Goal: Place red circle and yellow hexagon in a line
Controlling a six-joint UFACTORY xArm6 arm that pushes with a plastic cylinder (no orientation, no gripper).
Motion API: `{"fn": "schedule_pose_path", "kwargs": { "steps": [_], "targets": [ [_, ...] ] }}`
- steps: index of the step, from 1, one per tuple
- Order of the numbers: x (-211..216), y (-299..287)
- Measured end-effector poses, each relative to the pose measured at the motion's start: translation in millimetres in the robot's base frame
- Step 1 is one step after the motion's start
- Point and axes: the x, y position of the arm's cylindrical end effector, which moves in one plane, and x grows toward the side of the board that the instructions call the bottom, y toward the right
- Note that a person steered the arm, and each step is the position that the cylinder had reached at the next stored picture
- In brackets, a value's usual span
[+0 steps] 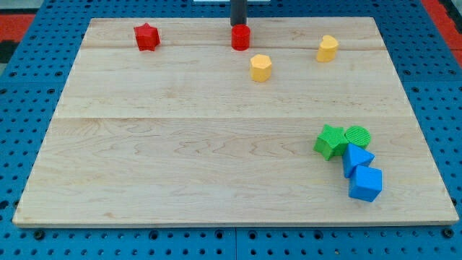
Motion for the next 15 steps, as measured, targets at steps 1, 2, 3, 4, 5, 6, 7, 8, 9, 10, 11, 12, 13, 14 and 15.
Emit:
{"fn": "schedule_pose_path", "kwargs": {
  "steps": [1, 2, 3, 4, 5, 6, 7, 8, 9, 10, 11, 12, 13, 14, 15],
  "targets": [
    [13.8, 0.0],
    [3.3, 1.2],
    [-1.8, 53.5],
    [45.0, 73.2],
    [93.1, 70.0],
    [93.1, 38.9],
    [106.9, 28.4],
    [115.9, 44.7],
    [134.5, 50.6],
    [137.5, 37.7],
    [130.5, 33.7],
    [134.6, 70.8],
    [158.6, 166.8],
    [211.9, 237.0],
    [278.7, 295.8]
  ]
}}
